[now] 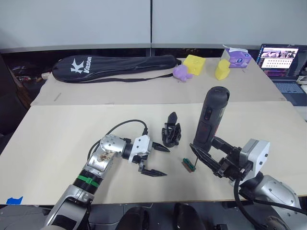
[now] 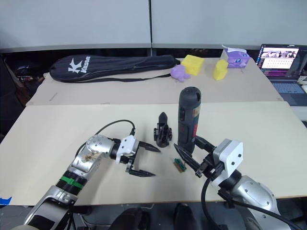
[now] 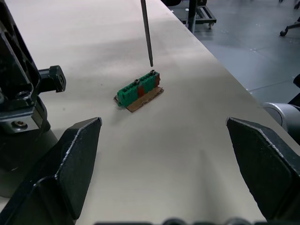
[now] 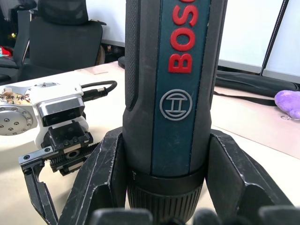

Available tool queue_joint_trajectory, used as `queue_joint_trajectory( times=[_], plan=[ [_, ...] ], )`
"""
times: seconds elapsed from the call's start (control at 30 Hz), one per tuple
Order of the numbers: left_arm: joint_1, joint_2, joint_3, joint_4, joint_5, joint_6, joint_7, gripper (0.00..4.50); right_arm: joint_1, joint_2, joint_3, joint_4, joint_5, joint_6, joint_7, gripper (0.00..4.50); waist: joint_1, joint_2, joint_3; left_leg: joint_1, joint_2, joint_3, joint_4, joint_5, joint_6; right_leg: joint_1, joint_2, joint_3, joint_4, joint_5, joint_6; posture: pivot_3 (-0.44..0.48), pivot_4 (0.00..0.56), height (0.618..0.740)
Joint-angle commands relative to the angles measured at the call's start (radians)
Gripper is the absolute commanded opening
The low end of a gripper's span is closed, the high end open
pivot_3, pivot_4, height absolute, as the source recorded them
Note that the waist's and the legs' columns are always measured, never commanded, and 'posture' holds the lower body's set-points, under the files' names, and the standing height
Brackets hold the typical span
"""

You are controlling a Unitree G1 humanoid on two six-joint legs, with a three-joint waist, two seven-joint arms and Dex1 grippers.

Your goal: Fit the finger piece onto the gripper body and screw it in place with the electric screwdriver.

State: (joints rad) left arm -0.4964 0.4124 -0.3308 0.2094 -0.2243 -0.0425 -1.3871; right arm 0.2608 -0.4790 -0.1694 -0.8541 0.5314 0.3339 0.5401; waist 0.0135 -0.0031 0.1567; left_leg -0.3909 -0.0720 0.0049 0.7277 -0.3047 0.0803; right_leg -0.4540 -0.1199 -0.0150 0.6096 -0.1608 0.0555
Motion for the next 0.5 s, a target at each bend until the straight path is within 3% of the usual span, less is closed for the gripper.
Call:
queue_joint_trajectory(
  times=[0.03,0.5],
  plan=[
    [0.001,-0.004,0.0,-0.008,-0.002,-0.019,-0.003,4.5,0.001,0.009,-0.004,-0.036,0.003,-0.045,-0.003,1.92,0.0,0.0,0.0,0.0,0.0,0.0,0.0,0.0,0.0,0.0,0.0,0.0,0.0,0.0,0.0,0.0,0.15,0.723],
    [-0.005,-0.006,0.0,0.013,0.0,-0.036,-0.007,4.5,-0.01,0.0,-0.016,-0.043,0.012,-0.044,0.009,1.92,0.0,0.0,0.0,0.0,0.0,0.0,0.0,0.0,0.0,0.0,0.0,0.0,0.0,0.0,0.0,0.0,0.15,0.723]
  ],
)
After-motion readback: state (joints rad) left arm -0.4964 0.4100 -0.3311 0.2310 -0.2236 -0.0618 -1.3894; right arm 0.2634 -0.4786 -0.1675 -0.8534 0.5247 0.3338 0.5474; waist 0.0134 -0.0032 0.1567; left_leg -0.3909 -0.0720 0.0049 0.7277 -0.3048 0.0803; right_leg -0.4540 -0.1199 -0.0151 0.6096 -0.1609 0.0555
